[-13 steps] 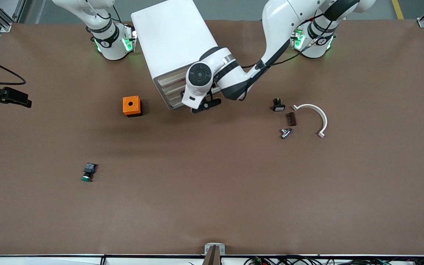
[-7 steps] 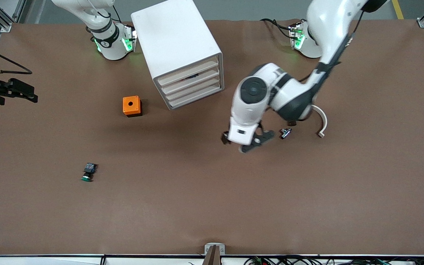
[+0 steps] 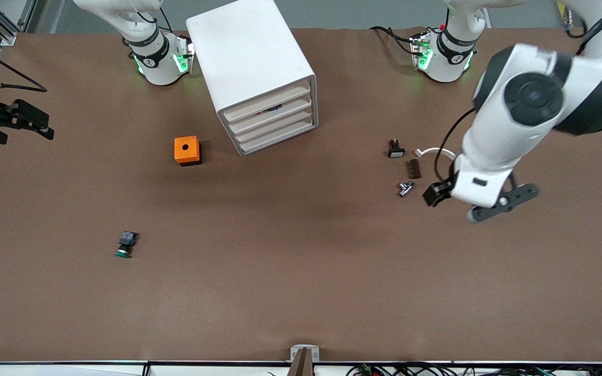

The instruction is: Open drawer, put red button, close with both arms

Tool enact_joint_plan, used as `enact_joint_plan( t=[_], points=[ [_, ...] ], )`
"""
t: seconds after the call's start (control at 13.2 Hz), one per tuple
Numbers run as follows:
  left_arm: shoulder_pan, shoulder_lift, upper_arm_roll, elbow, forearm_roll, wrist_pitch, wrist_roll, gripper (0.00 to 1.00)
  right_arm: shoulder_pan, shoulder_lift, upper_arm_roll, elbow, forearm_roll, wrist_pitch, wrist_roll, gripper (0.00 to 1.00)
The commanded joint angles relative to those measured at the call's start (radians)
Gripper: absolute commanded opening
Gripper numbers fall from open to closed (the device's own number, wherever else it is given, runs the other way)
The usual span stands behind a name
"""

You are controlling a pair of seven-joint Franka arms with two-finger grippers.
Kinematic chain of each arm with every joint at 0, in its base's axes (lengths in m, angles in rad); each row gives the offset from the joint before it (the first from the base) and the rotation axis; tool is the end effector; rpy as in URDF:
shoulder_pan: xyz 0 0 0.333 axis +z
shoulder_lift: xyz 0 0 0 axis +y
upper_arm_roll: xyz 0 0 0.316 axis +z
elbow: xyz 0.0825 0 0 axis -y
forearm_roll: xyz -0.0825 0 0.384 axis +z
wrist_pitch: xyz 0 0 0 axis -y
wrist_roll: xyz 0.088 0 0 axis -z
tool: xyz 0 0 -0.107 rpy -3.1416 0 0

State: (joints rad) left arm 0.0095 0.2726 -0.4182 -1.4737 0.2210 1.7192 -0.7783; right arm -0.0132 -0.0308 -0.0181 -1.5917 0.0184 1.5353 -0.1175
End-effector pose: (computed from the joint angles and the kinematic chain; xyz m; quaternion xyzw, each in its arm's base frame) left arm 0.6053 -0.2063 0.5331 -0.9833 -0.1739 -0.0290 0.0461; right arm 0.5409 -0.0151 0.6285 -0.9989 -0.0433 0.0121 0.0104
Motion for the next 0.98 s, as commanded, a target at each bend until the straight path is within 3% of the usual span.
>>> enact_joint_plan(
  t=[0.0,0.15,0.45,0.76,0.91],
  points=[
    [0.094,-0.105,-0.011,-0.033,-0.04,-0.068,0.165,1.0,-0.013,-0.032,-0.003,-0.021,0.017,-0.01,-0.005,1.0],
    [0.104,-0.166,0.027,-0.04,-0.052,-0.105,0.273,1.0,-0.03,-0.034,-0.011,-0.01,0.031,-0.033,-0.005,1.0],
    [-0.008,-0.306,0.257,-0.117,-0.159,-0.167,0.497,1.0,-0.047,-0.044,-0.008,-0.01,0.037,-0.046,0.056,1.0],
    [-0.035,-0.444,0.297,-0.25,-0.183,-0.168,0.563,1.0,-0.042,-0.052,-0.003,-0.013,0.032,-0.035,0.075,1.0],
    [-0.086,-0.47,0.381,-0.266,-0.204,-0.194,0.623,1.0,-0.04,-0.054,-0.003,-0.011,0.025,-0.035,0.053,1.0]
  ],
)
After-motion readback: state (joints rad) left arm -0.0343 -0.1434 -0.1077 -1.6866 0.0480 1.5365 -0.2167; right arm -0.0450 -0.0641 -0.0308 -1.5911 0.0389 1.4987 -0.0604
